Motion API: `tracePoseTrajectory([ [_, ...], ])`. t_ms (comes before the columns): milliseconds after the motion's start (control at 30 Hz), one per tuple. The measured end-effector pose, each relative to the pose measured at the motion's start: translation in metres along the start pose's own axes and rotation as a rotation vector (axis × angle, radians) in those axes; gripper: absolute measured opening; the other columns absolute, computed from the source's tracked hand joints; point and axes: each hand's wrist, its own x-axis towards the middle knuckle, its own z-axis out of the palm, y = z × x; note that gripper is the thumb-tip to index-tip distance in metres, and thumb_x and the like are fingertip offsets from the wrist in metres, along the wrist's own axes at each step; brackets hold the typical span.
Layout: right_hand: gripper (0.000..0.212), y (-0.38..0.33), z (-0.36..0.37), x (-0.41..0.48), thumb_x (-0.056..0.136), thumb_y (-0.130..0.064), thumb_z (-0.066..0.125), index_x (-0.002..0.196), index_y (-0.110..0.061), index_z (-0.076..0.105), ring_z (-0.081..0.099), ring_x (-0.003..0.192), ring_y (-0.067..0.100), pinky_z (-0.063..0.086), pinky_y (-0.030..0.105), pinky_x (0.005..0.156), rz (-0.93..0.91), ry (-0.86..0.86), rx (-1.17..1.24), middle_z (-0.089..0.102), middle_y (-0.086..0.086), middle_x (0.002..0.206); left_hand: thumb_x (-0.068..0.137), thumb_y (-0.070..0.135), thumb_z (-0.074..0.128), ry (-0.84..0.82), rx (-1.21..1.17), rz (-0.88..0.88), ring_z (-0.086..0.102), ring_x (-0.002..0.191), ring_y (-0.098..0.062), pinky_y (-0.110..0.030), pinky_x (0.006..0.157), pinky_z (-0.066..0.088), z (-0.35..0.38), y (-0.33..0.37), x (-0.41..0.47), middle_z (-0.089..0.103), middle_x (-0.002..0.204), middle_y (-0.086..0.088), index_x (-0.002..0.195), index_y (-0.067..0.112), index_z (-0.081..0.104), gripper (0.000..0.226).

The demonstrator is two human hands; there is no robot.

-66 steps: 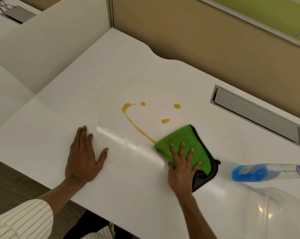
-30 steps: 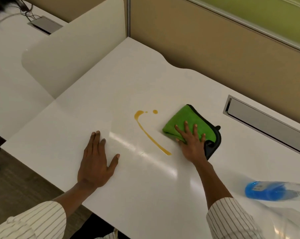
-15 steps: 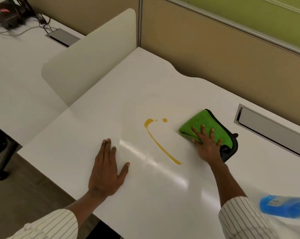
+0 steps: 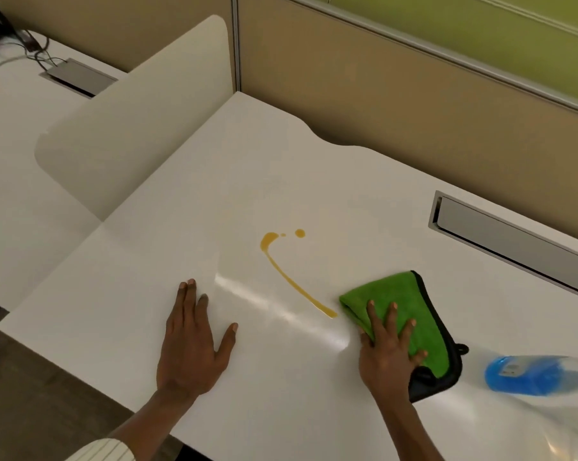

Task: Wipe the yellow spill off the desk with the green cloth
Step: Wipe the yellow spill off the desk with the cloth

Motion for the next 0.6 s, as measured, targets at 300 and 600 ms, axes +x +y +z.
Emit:
tracePoseTrajectory([
  [300,0.056,-0.008,-0.030,0.077,0.110,-0.037,0.044,0.162,-0.048,0.025,-0.005,0.164,0.033,0.003,0.077,0.122,-0.203,0.022,0.030,0.006,-0.005,0.178,0.102,0.067,0.044,0.009,0.002,0.009,0.018,0.170,-0.034,-0.054,0.128,0.038,-0.001,0.001,0.000,0.024,0.180,-0.020,0.155,-0.001,0.045,0.087],
  [600,0.067,-0.033,-0.002,0.045,0.106,-0.037,0.049,0.164,-0.047,0.017,-0.010,0.163,0.039,0.003,0.080,0.120,-0.302,0.052,-0.083,-0.001,-0.003,0.178,0.102,0.068,0.043,0.021,0.005,0.011,0.019,0.170,-0.033,-0.054,0.128,0.037,0.000,0.001,0.000,0.024,0.179,-0.019,0.154,0.000,0.044,0.085],
])
